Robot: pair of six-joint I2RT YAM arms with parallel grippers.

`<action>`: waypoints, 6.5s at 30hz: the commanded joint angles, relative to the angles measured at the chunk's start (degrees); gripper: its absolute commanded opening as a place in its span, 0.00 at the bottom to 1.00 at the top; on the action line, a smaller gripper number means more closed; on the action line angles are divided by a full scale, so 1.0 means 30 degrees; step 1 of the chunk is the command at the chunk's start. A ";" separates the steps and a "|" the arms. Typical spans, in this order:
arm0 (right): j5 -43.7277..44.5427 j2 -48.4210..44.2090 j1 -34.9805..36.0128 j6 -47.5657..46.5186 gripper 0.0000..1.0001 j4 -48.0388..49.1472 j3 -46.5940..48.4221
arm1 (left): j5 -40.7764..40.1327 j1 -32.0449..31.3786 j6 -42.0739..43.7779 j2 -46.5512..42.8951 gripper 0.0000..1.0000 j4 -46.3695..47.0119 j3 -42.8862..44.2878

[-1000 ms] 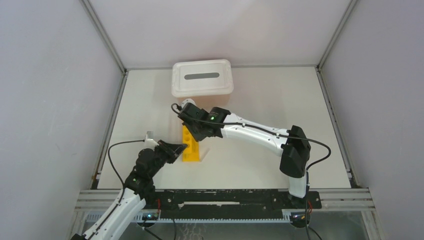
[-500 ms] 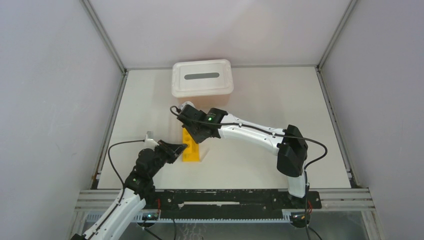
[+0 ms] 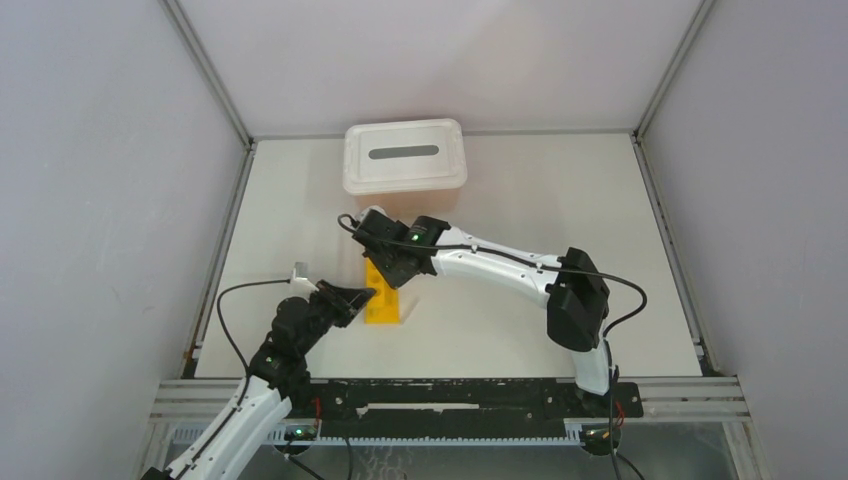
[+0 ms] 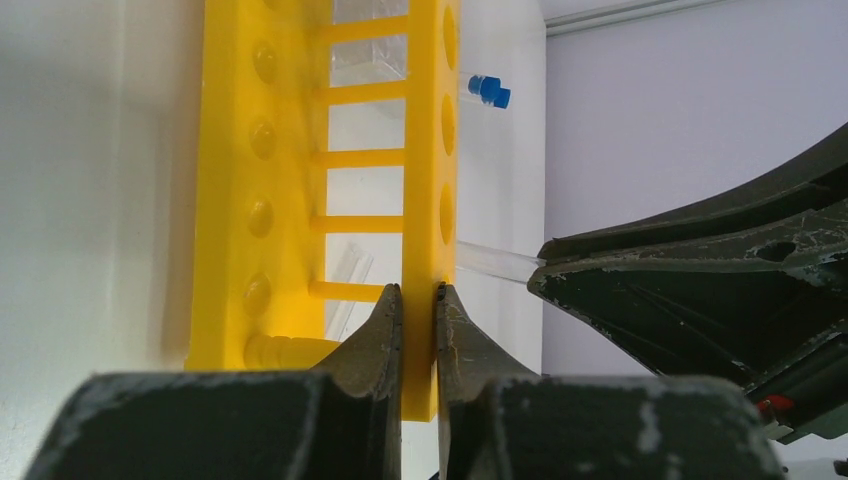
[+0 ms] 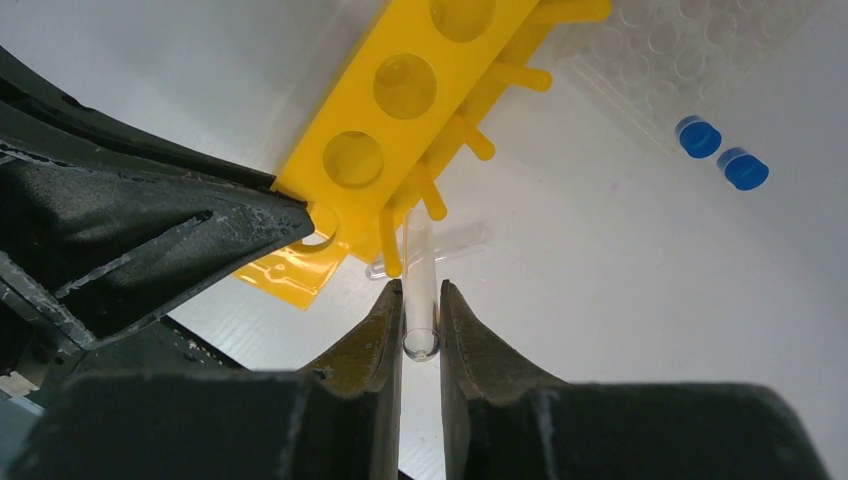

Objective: Organize the chemistry lab equipment
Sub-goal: Insert the test tube into the slot of the test tube rack.

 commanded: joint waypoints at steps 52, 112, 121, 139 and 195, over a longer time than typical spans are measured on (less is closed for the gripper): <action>0.0630 -0.1472 -0.0245 -0.0255 0.09 -0.0064 0.0191 | 0.0438 -0.0128 0.0619 -0.0047 0.11 -0.0593 -0.3223; 0.0056 -0.2033 0.0027 -0.0210 0.07 0.0490 -0.0705 | 0.0557 -0.0125 0.0547 0.0506 0.10 -0.0124 -0.3231; -0.0186 -0.1748 -0.0040 -0.0241 0.07 0.0522 -0.0580 | 0.0548 -0.0125 0.0511 0.0459 0.10 -0.0124 -0.3234; -0.1074 -0.0995 -0.0452 -0.0339 0.07 0.0778 -0.0566 | 0.0707 -0.0127 0.0404 0.0273 0.10 -0.0073 -0.3230; -0.0320 -0.1949 -0.0492 -0.0636 0.04 0.0419 -0.0167 | 0.0655 -0.0130 0.0522 0.0702 0.10 0.0125 -0.3232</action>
